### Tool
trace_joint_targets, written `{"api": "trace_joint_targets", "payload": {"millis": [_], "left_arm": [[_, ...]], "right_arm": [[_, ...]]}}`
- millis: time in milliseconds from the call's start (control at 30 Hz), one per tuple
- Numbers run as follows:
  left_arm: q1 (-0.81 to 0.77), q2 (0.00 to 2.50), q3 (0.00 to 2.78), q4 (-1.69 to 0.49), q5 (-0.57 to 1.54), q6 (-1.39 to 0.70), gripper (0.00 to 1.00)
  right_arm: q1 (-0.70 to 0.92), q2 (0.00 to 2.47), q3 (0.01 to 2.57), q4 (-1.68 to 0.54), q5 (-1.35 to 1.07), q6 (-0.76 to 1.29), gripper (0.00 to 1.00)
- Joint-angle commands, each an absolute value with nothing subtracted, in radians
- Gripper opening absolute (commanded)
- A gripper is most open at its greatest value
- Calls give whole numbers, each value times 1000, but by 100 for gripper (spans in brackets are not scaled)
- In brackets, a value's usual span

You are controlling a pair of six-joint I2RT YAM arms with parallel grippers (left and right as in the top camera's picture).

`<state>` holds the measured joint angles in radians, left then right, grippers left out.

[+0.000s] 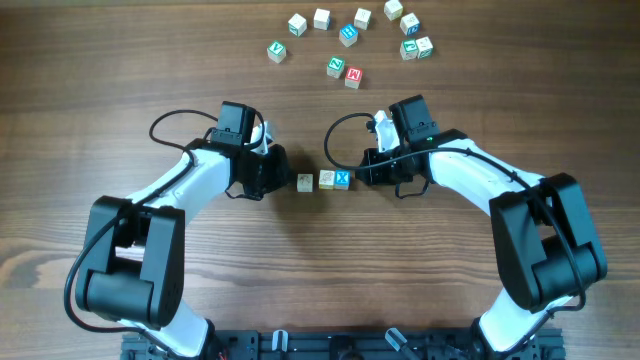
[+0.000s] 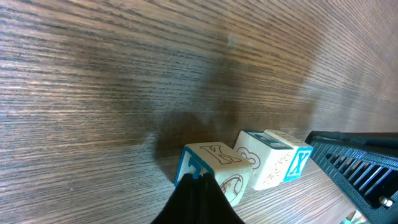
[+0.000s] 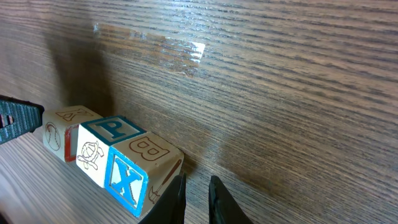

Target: Form a horizontal line

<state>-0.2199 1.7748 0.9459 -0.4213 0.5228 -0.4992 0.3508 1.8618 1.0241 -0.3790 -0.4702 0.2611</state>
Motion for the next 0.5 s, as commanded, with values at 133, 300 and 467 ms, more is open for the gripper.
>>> {"api": "trace_joint_targets", "payload": {"millis": [133,300,467], "left_arm": [[-220,1783,933,-419,542,-514,4],[-220,1783,933,-422,535,-514,4],[-220,1783,933,-422,530,-514,4]], "right_arm": [[352,1878,1020,-374,-463,266,14],[352,1878,1020,-374,-491,317,14],[352,1878,1020,-373,-553,315,14]]}}
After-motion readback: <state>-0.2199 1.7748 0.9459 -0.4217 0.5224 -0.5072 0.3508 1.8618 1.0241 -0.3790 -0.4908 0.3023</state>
